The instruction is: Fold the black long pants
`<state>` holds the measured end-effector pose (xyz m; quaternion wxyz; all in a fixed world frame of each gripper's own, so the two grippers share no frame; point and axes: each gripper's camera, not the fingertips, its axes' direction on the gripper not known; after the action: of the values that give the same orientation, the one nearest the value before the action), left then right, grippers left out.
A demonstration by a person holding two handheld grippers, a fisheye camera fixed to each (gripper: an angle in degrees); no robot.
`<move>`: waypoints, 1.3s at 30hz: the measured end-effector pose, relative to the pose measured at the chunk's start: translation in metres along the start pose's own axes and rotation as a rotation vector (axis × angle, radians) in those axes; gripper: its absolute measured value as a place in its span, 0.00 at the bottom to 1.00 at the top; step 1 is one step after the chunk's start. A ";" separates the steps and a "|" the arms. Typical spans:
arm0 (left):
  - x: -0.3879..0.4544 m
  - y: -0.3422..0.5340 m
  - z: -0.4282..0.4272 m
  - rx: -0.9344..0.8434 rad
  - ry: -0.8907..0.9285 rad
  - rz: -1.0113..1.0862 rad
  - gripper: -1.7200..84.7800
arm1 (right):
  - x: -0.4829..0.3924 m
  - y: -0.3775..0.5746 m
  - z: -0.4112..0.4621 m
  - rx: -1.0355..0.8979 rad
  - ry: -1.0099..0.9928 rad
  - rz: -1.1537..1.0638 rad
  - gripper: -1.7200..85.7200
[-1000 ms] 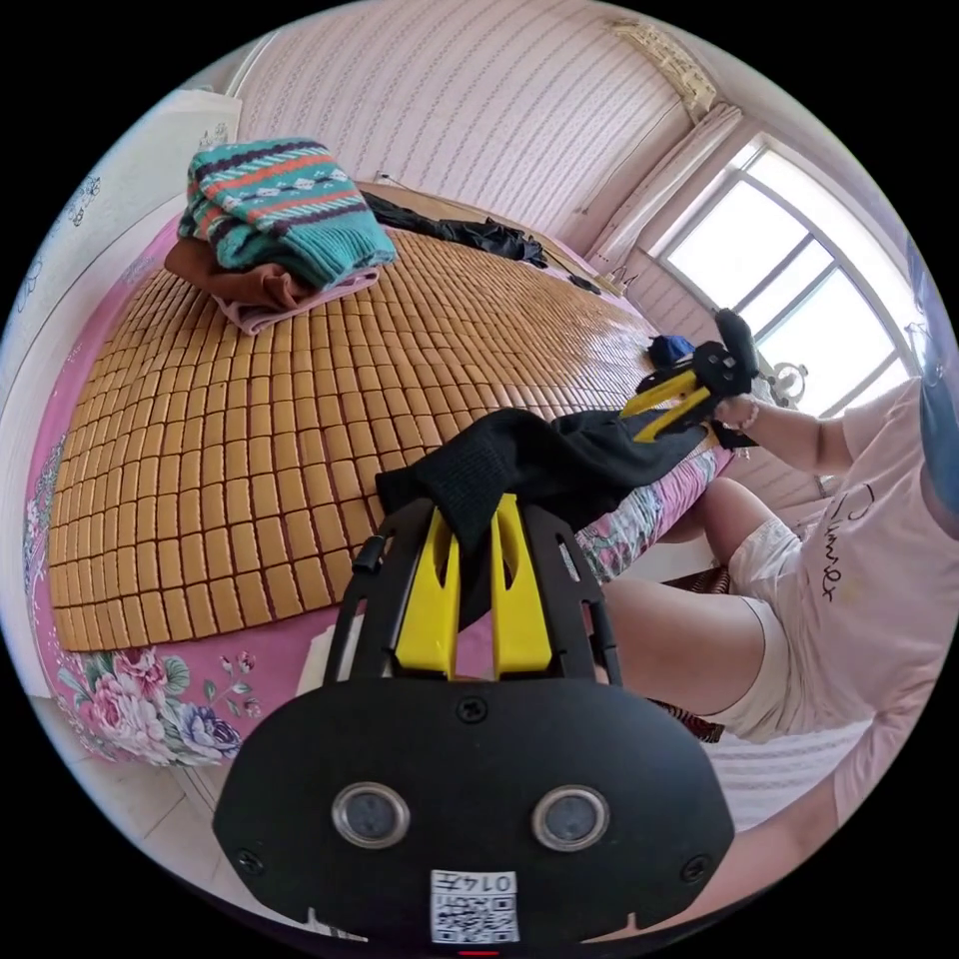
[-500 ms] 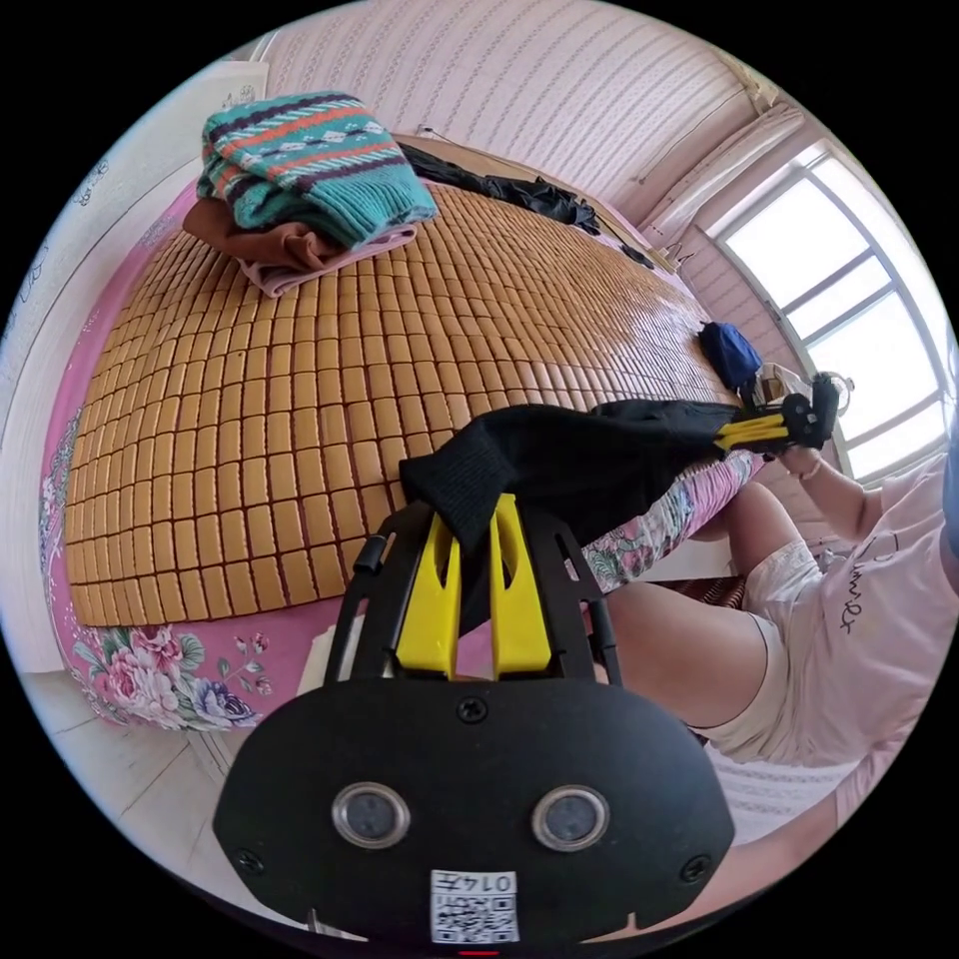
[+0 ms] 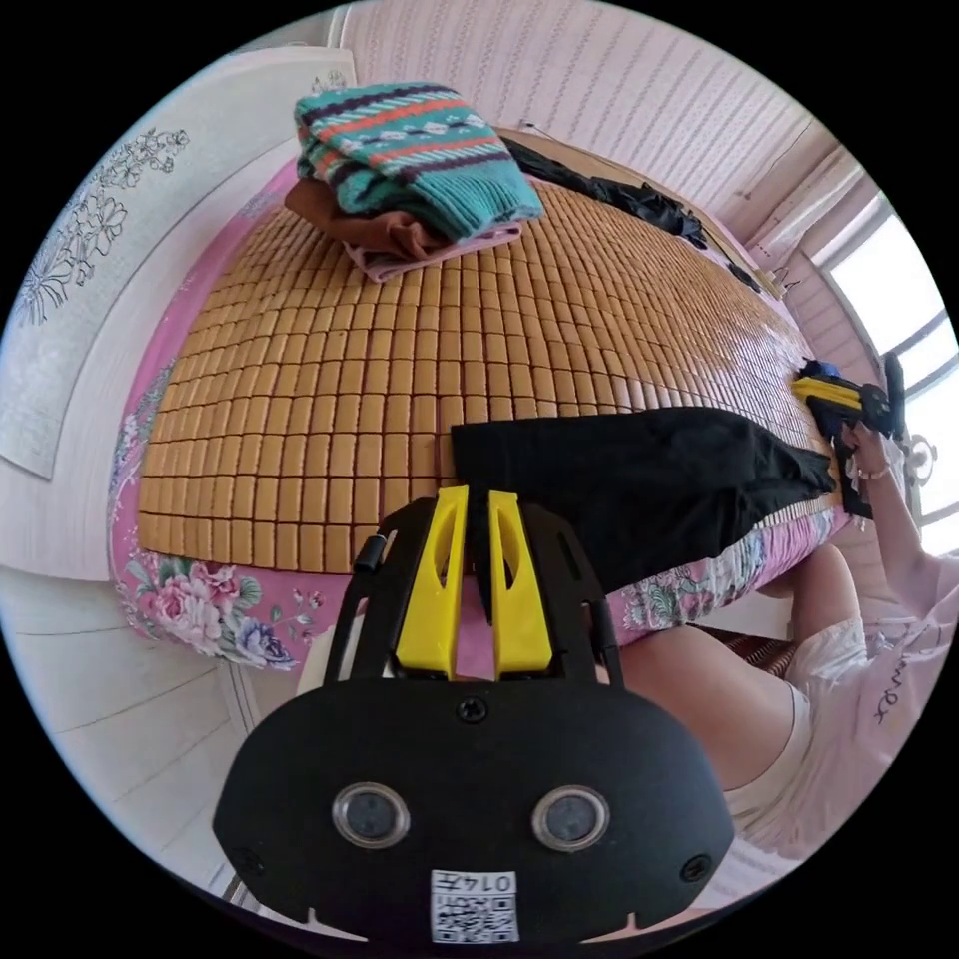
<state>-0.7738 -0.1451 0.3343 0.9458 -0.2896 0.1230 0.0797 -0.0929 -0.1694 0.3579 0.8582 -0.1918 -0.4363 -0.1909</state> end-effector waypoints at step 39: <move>0.533 -0.045 0.129 0.009 0.212 0.817 0.01 | 0.252 0.335 -0.329 -0.233 -0.143 0.336 0.01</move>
<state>-0.2300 -0.0665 0.3130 0.8198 -0.2194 0.3249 0.4174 0.4326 -0.0872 0.3318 0.8167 -0.3730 -0.4329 -0.0801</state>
